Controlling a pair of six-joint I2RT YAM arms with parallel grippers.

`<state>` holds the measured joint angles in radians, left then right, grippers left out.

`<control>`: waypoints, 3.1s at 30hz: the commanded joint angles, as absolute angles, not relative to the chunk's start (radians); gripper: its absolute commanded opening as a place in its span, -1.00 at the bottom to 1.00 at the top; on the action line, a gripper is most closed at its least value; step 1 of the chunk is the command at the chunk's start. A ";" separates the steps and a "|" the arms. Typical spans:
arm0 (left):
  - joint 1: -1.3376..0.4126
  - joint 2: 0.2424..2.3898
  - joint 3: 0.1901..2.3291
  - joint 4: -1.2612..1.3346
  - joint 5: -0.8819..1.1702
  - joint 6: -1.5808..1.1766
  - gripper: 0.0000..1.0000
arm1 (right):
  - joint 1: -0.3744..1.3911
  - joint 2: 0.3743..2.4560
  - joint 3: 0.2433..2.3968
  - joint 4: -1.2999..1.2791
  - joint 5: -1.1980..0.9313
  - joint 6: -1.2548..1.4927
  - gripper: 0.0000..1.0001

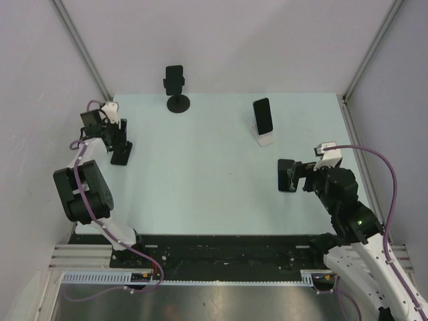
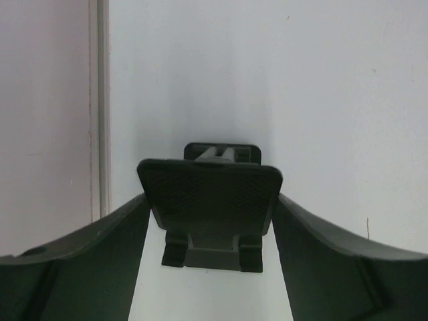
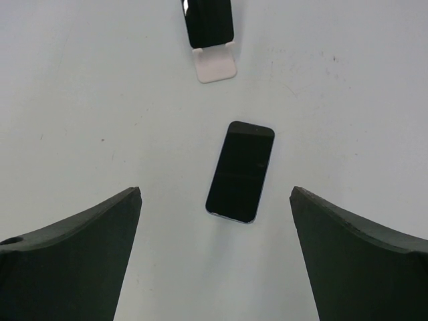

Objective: Remove the phone from the phone stand

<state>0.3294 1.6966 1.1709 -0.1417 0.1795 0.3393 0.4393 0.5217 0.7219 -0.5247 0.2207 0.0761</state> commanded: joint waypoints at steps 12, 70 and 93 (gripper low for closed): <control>0.328 1.596 1.138 -0.100 0.232 0.301 1.00 | 0.443 0.503 0.758 -0.489 0.170 0.075 1.00; -0.327 1.045 0.695 -0.218 0.141 -0.029 1.00 | 0.216 2.046 1.723 -0.097 -0.273 -0.077 0.99; -0.325 1.035 0.695 -0.216 0.143 -0.028 1.00 | 0.248 2.063 1.657 -0.061 -0.181 -0.130 0.84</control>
